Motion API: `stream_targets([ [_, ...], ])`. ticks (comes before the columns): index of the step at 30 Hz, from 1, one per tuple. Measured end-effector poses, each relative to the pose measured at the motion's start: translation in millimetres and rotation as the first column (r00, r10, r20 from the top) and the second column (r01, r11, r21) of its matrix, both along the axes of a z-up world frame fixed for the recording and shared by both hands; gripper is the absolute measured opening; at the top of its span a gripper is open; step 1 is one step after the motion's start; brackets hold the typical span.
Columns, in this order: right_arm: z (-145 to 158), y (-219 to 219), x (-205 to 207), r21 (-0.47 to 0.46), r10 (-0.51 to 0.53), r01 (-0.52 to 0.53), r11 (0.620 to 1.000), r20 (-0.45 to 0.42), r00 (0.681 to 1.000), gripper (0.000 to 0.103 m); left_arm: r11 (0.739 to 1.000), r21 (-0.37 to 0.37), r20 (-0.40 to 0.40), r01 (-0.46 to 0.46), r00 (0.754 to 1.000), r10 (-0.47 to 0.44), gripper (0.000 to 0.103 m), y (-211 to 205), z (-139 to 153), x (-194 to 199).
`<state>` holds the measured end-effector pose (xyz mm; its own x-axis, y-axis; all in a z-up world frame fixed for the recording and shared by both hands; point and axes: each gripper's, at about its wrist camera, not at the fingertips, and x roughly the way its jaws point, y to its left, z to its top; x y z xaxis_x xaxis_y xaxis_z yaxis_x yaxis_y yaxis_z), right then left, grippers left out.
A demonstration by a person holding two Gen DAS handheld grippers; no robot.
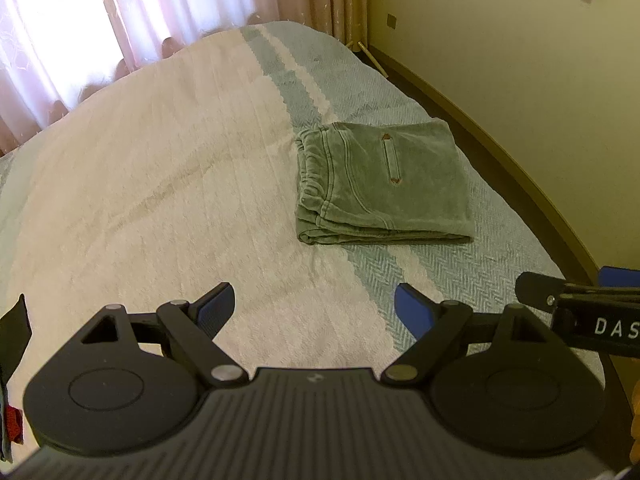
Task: Fold clothes
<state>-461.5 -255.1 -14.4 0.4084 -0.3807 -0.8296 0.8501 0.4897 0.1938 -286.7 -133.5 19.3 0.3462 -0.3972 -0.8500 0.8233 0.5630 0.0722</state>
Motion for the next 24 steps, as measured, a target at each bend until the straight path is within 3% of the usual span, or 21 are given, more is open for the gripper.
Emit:
stream_targets([
  [24, -13, -13, -9, 0.043, 0.054, -0.054, 0.998, -0.009, 0.998, 0.103, 0.999, 0.025, -0.016, -0.042, 0.999, 0.043, 0.085, -9, -17, -14],
])
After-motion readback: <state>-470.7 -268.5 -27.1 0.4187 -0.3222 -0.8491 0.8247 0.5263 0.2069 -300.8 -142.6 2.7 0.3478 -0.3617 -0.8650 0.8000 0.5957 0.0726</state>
